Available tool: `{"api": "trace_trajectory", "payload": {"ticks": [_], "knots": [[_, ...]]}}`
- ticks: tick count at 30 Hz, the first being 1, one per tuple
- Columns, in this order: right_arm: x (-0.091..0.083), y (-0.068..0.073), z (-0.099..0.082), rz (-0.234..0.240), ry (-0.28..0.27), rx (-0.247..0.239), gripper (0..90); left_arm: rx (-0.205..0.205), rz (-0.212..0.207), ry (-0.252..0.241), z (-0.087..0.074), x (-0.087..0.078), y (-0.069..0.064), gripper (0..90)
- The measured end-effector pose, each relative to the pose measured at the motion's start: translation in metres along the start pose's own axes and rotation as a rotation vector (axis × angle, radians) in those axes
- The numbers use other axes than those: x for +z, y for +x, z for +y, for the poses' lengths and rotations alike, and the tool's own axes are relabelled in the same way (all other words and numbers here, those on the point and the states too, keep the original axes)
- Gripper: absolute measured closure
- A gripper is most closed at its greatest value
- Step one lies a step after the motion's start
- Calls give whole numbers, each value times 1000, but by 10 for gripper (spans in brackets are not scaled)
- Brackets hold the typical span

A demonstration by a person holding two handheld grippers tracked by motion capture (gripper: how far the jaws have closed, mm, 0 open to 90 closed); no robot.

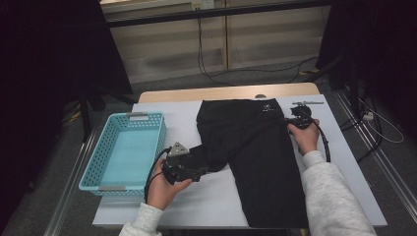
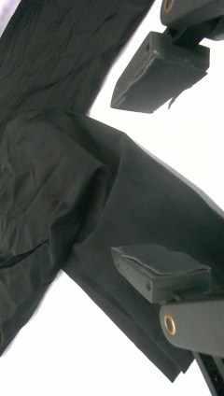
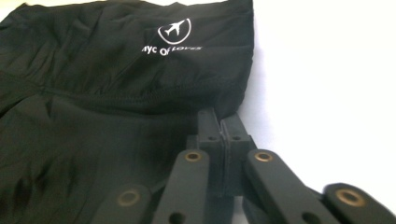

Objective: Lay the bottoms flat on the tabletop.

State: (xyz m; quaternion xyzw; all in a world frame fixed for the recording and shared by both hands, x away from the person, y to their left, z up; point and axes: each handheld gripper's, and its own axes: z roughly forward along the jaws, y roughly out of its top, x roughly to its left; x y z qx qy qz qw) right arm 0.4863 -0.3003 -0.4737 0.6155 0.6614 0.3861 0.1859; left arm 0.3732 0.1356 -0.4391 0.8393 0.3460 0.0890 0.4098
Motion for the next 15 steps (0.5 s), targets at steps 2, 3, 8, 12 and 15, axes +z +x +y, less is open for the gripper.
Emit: {"api": "trace_trajectory", "payload": {"ticks": [2,3,8,12,15], "knots": [[-2,0,-1,19,-2,-1,713,-4,3,4,-1,1,1,237],[-4,2,-1,4,0,-21,647,-5,5,7,-1,0,1,235],[-23,2,-13,-11,26,-43,554,-8,-7,-5,0,-1,0,233],[-38,1,-25,15,31,-22,584,-6,-7,-8,2,-2,-2,233],[-44,4,-31,21,34,-30,621,0,-8,-10,2,0,-4,233]]}}
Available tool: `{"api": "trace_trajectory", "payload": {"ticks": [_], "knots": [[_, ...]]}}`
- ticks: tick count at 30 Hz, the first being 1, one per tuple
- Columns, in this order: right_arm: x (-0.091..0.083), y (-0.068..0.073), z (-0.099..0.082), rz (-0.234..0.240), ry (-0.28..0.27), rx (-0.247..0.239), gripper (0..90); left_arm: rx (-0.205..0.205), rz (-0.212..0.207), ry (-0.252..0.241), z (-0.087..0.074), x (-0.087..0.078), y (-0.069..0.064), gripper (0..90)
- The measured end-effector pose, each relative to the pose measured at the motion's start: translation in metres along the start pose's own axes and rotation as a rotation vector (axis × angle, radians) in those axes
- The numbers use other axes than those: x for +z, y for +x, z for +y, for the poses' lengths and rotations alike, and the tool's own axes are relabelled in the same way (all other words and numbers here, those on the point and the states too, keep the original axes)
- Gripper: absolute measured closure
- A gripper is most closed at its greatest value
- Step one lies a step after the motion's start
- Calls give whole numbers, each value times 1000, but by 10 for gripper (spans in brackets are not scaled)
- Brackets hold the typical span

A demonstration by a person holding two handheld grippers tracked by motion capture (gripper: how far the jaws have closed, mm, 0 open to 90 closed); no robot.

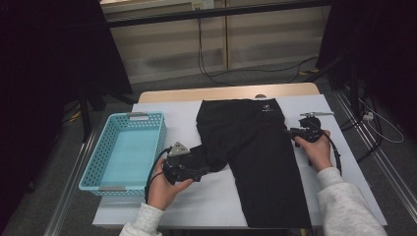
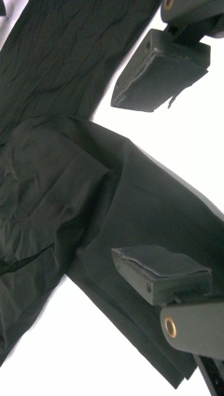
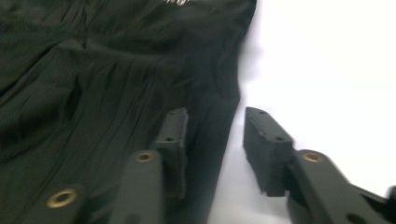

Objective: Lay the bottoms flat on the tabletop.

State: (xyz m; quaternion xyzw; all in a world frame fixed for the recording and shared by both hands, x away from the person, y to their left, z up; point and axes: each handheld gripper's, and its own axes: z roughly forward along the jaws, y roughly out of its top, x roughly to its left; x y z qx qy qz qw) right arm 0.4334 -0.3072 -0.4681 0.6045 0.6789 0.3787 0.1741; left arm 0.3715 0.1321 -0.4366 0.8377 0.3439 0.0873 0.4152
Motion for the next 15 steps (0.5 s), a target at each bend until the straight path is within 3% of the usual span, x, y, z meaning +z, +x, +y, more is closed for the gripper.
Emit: {"api": "trace_trajectory", "payload": {"ticks": [2,4,6,7,12,15], "knots": [[-2,3,-3,3,4,-4,652,0,-3,4,0,1,-1,233],[-2,5,-5,-31,-3,-35,759,-2,-2,6,0,2,-2,233],[-2,2,-5,-42,-6,-24,881,2,-5,11,0,2,-2,233],[-2,-1,-5,-21,-5,-7,900,2,-4,12,0,2,-2,233],[-5,-11,-5,-8,-3,14,900,0,-1,7,0,0,0,233],[-9,-20,-3,-33,10,16,900,0,-7,10,1,0,-1,233]]}}
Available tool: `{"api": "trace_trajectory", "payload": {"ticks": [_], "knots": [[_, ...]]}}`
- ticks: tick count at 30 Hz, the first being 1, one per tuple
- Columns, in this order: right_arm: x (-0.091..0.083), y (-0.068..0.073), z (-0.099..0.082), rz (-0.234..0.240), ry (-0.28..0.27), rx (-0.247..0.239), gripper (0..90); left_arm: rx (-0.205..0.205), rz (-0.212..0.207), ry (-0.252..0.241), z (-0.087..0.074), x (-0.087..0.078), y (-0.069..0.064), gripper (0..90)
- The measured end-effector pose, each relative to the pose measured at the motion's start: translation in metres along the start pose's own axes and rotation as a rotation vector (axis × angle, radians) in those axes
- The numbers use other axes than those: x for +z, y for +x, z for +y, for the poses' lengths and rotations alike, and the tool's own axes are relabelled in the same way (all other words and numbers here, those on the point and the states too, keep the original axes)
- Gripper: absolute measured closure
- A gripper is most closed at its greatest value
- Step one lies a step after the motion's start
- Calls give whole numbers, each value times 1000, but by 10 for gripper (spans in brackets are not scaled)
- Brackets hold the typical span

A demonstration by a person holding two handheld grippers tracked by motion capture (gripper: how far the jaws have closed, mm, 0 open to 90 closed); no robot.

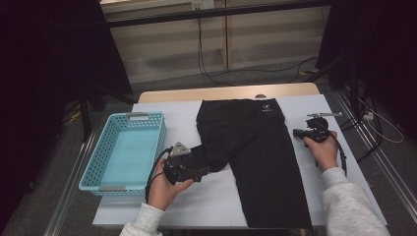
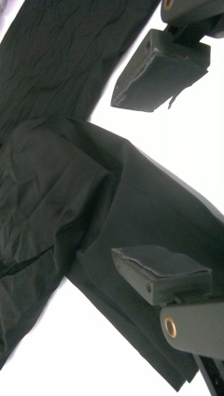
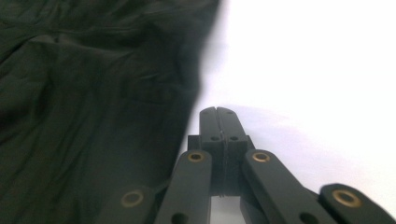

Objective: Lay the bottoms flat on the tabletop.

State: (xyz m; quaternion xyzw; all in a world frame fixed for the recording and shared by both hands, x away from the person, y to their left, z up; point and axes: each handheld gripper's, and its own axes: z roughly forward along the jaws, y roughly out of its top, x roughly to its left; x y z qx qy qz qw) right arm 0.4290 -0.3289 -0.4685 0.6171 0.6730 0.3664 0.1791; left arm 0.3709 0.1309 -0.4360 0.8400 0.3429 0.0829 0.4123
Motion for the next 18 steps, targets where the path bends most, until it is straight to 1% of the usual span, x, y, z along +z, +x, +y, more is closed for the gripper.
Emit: {"api": "trace_trajectory", "payload": {"ticks": [1,2,3,4,5,6,7,8,9,10,11,13,14,15,16,17,18], "knots": [[-1,-3,0,0,2,4,900,5,1,1,0,0,0,233],[-3,-6,-1,14,8,22,898,6,4,1,0,0,0,233],[-3,-6,-1,14,8,22,898,4,2,1,0,0,0,233],[-4,-5,-2,33,6,25,834,2,3,0,0,0,0,232],[-5,-3,-3,36,4,21,784,0,4,0,0,0,1,232],[-6,2,-5,34,5,4,734,-2,4,-1,0,0,1,232],[-7,5,-6,44,8,12,709,-1,5,1,0,0,1,232],[-7,9,-7,57,7,5,689,3,5,0,0,0,1,232],[-7,12,-8,60,3,-3,643,6,4,2,0,0,1,231],[-6,15,-9,63,-2,-18,632,4,3,1,1,0,0,231],[-5,18,-8,67,1,-30,631,4,2,-1,1,1,0,231],[1,23,-5,56,-1,-65,631,6,4,1,1,2,-1,231],[4,24,-3,44,-2,-71,644,5,4,-1,1,2,-1,231],[7,25,-2,41,-12,-62,645,7,2,1,1,2,-1,231],[10,27,-1,43,-17,-56,667,7,0,2,1,3,-1,231],[11,28,0,31,-15,-71,728,7,2,2,1,3,-1,231],[12,30,0,7,-11,-80,775,10,3,2,1,2,-1,231]]}}
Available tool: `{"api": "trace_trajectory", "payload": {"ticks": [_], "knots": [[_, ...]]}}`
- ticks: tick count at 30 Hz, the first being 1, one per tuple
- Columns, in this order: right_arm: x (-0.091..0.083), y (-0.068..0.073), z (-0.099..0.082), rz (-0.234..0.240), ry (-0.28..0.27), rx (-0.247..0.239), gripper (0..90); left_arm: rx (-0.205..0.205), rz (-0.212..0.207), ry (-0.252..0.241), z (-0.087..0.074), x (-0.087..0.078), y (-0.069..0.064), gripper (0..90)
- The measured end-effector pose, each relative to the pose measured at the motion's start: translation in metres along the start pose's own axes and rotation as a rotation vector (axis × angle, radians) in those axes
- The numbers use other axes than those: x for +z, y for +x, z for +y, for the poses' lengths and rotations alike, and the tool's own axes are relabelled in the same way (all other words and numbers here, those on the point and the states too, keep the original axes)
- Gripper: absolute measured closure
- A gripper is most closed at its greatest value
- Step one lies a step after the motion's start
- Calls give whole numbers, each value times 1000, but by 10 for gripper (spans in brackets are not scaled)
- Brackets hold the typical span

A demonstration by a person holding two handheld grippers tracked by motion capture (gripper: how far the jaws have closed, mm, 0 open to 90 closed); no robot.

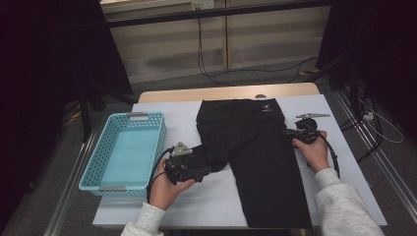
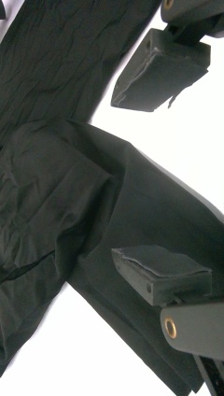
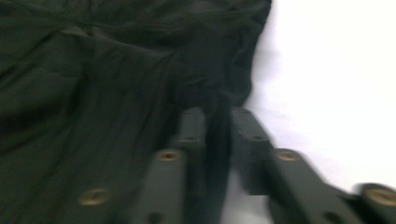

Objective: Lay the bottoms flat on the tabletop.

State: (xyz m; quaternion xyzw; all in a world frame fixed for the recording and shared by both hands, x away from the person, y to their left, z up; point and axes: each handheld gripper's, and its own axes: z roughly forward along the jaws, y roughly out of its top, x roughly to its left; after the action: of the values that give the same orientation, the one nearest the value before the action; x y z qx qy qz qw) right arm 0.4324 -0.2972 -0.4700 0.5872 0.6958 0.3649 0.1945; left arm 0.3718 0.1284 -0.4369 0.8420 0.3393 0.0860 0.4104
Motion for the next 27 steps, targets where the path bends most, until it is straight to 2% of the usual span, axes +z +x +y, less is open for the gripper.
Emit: {"api": "trace_trajectory", "payload": {"ticks": [3,6,11,13,17,20,22,26,27], "knots": [[1,-3,0,26,1,10,899,-4,3,-4,0,-1,1,231],[0,-6,1,49,11,10,900,-4,4,-11,0,-2,1,231],[-3,-16,3,45,29,23,900,-11,1,-13,1,-4,1,231],[-5,-21,3,32,28,32,900,0,4,-9,1,-4,2,231],[-9,-32,3,23,33,57,900,-4,16,-11,0,-4,2,228],[-11,-41,2,17,28,80,900,-6,8,-10,0,-4,3,226],[-13,-43,3,-9,33,63,900,-1,13,-14,0,-4,3,223],[-14,-45,2,-17,29,72,900,3,21,-2,-2,-2,6,214],[-14,-45,1,-11,25,79,871,4,26,2,-3,-1,7,207]]}}
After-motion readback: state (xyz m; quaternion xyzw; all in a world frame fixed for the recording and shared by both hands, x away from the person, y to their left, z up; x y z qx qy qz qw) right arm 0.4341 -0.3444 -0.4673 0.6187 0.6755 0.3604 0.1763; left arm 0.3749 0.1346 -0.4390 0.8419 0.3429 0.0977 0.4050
